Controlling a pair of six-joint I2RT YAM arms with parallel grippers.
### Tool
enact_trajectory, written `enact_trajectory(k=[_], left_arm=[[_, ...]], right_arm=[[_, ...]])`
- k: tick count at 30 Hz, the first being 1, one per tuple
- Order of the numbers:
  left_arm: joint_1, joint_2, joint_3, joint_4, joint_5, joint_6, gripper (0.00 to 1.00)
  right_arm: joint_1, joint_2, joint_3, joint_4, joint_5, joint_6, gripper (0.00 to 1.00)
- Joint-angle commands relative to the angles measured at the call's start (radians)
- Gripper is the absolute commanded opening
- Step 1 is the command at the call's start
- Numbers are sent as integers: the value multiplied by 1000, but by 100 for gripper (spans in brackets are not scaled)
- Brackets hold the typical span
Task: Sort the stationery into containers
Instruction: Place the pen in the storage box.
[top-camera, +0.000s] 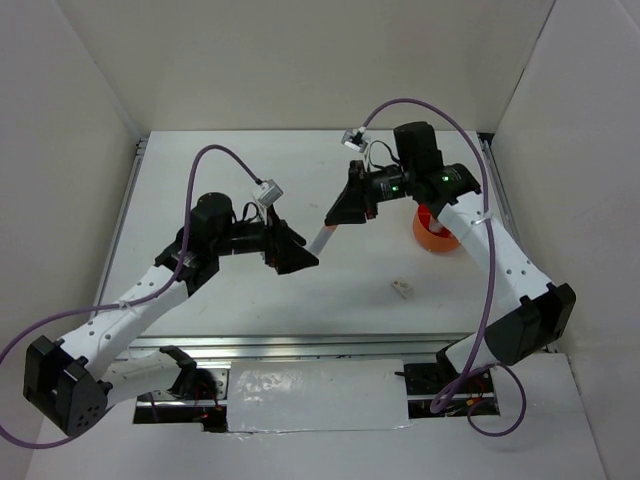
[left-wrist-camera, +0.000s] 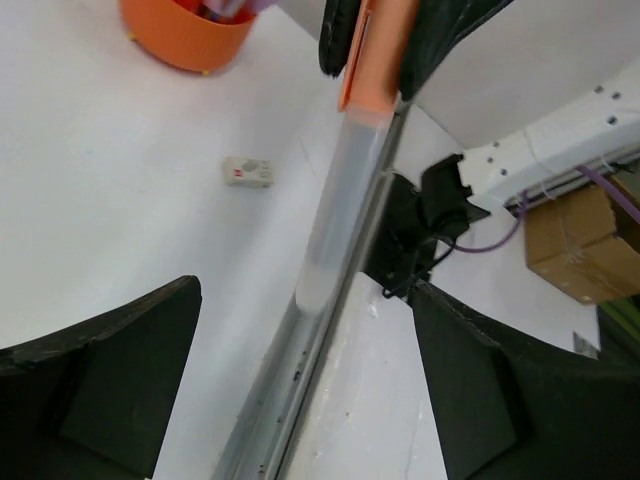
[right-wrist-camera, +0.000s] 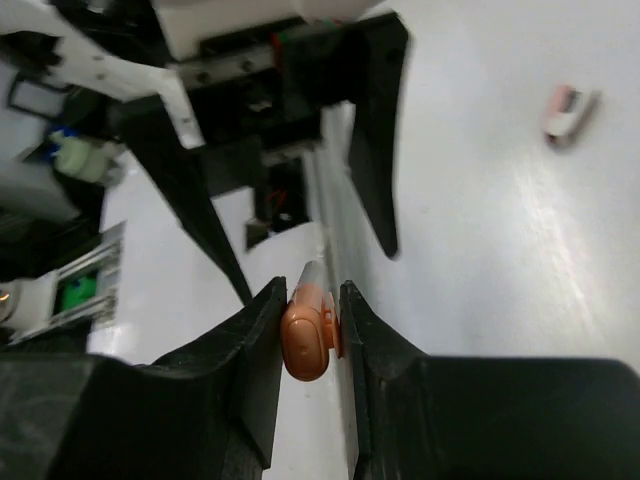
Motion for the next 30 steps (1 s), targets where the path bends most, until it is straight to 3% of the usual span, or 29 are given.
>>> enact_trajectory(k=[1,5,10,16,21,30], left_arm=[[38,9,117,-161,-63,101,99],[69,28,196,-368,-169,245,99],[67,9,202,-405,-326,324,99],[53,6,205,-415,-315,344,99],[43,42,237,-458,-309,367,99],[33,62,260,-451,-390,394,99]], right_arm=[[-86,-50,29,-152,150,-121,0],[-239,-74,11,-338,345,-256,0],[-521,-137,-29,-404,595,-339,0],[-768,-84,124,-476,716,-422,0],[-804,4,226,-501,790,-437,0],[-779,58,80,-287,803,-292,0]])
